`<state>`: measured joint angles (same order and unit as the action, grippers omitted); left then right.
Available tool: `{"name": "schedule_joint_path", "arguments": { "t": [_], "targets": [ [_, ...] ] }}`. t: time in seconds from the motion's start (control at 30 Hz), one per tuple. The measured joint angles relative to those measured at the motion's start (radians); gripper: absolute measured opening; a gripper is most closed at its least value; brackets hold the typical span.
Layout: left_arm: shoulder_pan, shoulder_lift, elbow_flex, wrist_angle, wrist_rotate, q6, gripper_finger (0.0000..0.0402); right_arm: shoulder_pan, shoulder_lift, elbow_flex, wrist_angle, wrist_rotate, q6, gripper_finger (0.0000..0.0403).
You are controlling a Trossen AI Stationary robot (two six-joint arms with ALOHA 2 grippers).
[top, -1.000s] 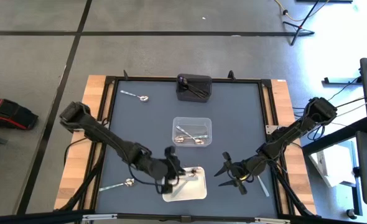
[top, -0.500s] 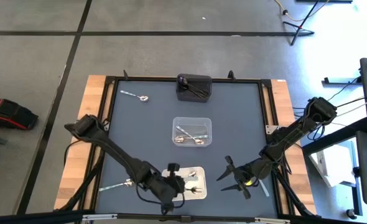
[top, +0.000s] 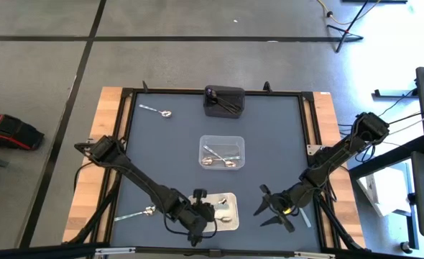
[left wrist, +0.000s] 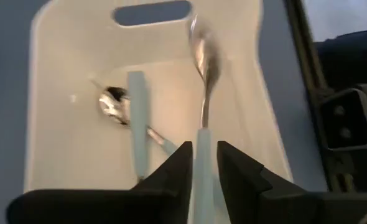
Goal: Sort silverware by color (type)
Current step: Put the top blue spoon into the white bin, then put the blue spoon into the white bin
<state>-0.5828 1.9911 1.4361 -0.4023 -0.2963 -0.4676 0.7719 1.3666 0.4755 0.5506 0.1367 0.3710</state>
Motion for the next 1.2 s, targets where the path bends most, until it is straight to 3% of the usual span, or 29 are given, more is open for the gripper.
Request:
{"name": "schedule_joint_path", "arguments": {
  "t": [0.13,0.27,0.37,0.57,0.73,0.97,1.2],
  "targets": [
    [0.007,0.000,0.000,-0.001,-0.006,-0.010,0.0100,0.000,-0.001,0.000,-0.038,-0.028,0.018,0.0186],
    [0.017,-0.006,0.000,-0.003,0.056,-0.021,0.0130,0.000,-0.041,0.022,-0.172,-0.029,0.105,0.0186],
    [0.016,-0.013,0.009,-0.002,0.088,-0.021,0.0138,0.001,-0.081,0.097,-0.414,-0.031,0.183,0.0186],
    [-0.015,-0.013,0.020,0.007,0.020,0.003,0.0139,0.001,-0.092,0.282,-0.995,-0.083,0.466,0.0186],
    [-0.034,-0.013,0.020,0.008,-0.070,0.003,0.0139,0.021,-0.091,0.315,-1.251,-0.196,0.782,0.0186],
    [-0.036,-0.013,0.020,0.007,-0.087,0.007,0.0140,0.115,-0.044,0.314,-1.353,-0.315,1.076,0.0186],
    [-0.036,-0.013,0.020,0.007,-0.088,0.007,0.0140,0.146,0.043,0.292,-1.351,-0.376,1.143,0.0186]
  ]
}}
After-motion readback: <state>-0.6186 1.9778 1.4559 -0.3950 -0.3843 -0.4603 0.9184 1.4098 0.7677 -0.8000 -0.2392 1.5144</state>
